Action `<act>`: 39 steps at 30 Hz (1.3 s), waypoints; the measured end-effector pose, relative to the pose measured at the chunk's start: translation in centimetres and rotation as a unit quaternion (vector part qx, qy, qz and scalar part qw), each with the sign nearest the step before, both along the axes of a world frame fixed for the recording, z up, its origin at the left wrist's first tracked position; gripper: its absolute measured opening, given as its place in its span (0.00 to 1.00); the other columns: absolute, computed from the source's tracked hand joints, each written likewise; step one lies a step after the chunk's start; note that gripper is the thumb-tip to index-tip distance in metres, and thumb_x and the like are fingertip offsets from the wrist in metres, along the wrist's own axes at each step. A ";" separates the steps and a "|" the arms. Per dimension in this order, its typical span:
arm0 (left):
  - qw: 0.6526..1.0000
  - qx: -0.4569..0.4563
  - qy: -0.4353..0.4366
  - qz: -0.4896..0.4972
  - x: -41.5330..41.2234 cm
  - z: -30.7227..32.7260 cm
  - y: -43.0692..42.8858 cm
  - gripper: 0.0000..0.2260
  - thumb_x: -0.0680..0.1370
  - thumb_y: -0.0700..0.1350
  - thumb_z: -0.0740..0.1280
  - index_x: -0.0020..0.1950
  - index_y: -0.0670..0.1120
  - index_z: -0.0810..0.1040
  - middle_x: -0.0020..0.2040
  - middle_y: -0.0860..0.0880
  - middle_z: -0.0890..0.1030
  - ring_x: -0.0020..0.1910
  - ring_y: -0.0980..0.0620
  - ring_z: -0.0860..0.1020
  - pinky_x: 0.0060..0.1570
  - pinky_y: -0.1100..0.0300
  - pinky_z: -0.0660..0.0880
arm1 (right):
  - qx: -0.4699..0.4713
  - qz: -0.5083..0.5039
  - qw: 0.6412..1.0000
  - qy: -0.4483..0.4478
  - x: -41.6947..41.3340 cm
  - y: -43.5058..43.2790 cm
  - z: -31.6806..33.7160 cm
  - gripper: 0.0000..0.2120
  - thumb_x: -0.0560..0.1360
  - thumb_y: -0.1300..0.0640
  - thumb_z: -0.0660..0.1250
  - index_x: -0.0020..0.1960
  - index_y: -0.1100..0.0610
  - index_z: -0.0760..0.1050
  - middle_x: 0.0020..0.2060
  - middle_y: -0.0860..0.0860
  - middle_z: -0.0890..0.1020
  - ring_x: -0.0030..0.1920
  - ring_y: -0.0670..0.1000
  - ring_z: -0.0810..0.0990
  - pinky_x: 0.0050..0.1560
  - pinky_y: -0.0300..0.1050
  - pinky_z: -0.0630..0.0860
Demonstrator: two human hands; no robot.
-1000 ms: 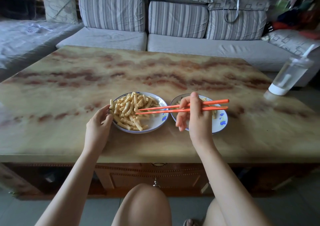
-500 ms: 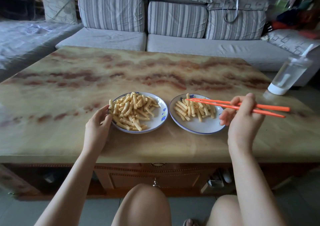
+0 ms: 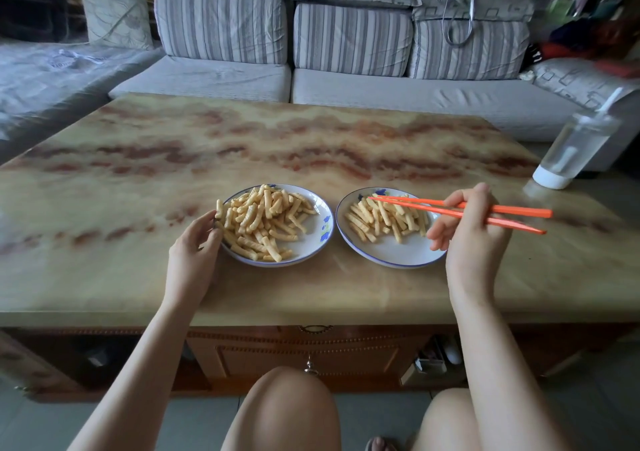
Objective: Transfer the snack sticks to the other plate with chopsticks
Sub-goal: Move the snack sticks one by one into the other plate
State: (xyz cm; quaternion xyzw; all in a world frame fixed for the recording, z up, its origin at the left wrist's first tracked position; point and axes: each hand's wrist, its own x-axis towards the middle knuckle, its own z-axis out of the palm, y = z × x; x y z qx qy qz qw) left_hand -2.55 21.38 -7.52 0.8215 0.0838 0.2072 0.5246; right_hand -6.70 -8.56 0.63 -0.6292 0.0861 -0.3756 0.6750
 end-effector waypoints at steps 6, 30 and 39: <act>1.000 0.002 0.001 0.003 0.0 0.0 0.0 0.16 0.79 0.41 0.62 0.66 0.49 0.75 0.55 0.50 0.80 0.45 0.66 0.75 0.37 0.81 0.66 | -0.008 0.140 0.990 0.022 -0.6 3.2 0.2 0.21 0.84 0.54 0.51 0.35 0.60 0.70 0.17 0.53 0.71 0.17 0.51 0.67 0.20 0.38 0.62; 1.000 0.015 -0.003 -0.002 -0.1 0.1 0.0 0.16 0.79 0.41 0.62 0.67 0.48 0.75 0.59 0.49 0.80 0.54 0.61 0.74 0.48 0.74 0.65 | -0.068 0.212 0.975 0.023 -1.2 5.3 -0.4 0.22 0.81 0.48 0.52 0.34 0.59 0.70 0.19 0.58 0.72 0.17 0.51 0.68 0.20 0.34 0.62; 1.000 0.016 -0.007 0.000 -0.1 0.1 0.0 0.16 0.79 0.40 0.62 0.66 0.47 0.76 0.59 0.49 0.80 0.53 0.60 0.73 0.43 0.79 0.64 | -0.019 0.040 0.999 0.004 -0.8 1.0 0.4 0.21 0.84 0.54 0.50 0.36 0.59 0.68 0.17 0.54 0.72 0.17 0.51 0.69 0.20 0.39 0.63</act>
